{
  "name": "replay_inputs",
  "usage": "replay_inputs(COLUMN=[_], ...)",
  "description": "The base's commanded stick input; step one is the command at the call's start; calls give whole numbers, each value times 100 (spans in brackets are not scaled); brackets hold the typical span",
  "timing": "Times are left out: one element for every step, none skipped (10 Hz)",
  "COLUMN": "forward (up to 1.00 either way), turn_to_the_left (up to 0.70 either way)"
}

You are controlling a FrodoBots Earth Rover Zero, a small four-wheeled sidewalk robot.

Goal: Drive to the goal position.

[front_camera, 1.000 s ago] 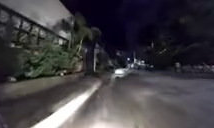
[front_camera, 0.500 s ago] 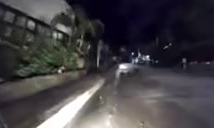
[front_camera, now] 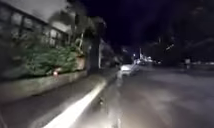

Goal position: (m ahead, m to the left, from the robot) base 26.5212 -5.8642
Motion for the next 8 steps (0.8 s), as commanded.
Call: replay_inputs(forward=[50, 50, 50, 50, 50, 50, 50, 50], turn_to_the_left=[0, 0, 0, 0, -12, -33, -50, -50])
